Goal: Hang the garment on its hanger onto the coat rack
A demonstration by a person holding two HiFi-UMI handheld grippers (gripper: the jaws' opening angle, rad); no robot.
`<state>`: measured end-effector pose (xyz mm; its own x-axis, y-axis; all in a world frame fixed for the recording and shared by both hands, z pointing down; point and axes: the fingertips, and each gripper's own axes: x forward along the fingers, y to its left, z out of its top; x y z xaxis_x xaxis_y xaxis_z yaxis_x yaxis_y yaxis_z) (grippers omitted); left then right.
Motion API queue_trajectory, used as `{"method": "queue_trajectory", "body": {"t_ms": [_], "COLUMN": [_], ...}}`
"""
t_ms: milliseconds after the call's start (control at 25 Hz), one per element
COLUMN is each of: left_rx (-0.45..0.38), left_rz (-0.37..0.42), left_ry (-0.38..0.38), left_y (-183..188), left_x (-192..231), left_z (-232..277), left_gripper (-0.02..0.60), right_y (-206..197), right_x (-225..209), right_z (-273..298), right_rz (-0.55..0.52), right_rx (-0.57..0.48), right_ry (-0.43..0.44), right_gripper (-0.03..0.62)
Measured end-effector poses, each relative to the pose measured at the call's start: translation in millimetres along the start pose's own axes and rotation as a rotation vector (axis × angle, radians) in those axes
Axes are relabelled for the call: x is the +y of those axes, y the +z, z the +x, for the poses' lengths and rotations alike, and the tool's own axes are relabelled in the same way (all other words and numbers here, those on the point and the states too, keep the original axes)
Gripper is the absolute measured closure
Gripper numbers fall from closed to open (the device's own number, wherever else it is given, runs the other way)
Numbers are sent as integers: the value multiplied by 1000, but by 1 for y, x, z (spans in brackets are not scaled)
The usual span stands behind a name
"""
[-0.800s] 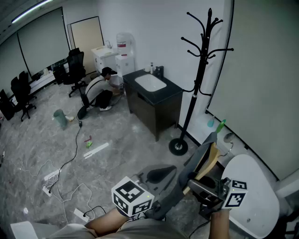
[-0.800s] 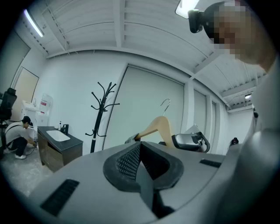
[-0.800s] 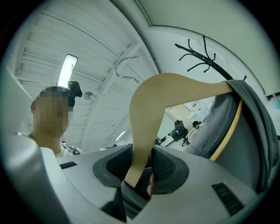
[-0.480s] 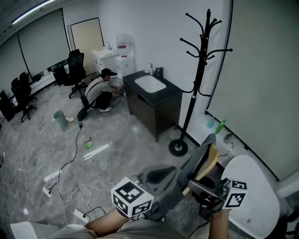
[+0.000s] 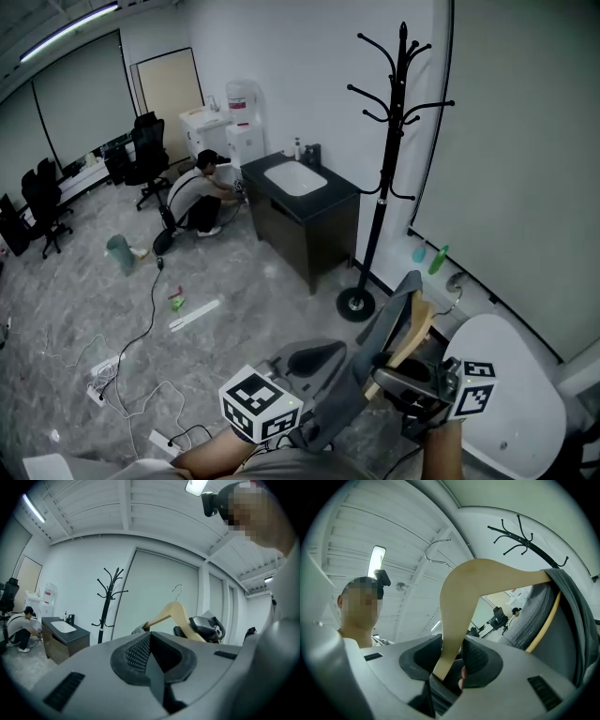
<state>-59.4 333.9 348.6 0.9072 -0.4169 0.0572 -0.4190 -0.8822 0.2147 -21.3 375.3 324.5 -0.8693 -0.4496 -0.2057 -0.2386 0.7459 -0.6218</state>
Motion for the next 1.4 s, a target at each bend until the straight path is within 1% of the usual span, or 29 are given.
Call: {"method": "queue_trajectory", "body": {"t_ms": [200,400,560,760,880,1040,1200,1400], "left_rx": [1,-2,-1,-22,-30,-31,-45,-35], "left_rz": [8,10,2,6,3,6,16,18], "left_ry": [9,46,73,102,108,102,96,83], "left_y": [-1,-1,-2,6,8,15,36,53], "left_x": [-7,-6,5,30,57,107,162,232], "left_z": [17,34,43,52,62,83,99,124], "left_gripper": [577,577,577,577,577,577,576,577], "right_y": [10,24,30,40,48,65,89,126], "right_x": [-7,-25,-37,-55,-77,-116,-149,-196], "right_z": [-8,-11,-3,10,21,46,79,119], "right_rz": [10,38,52,57,53,40,34,16], "right_rx": [-4,25,58,87,103,121,120,115], "right_ry": [14,17,35,54,55,51,53,44], "right_gripper": [467,465,465,464,464,461,461,462]}}
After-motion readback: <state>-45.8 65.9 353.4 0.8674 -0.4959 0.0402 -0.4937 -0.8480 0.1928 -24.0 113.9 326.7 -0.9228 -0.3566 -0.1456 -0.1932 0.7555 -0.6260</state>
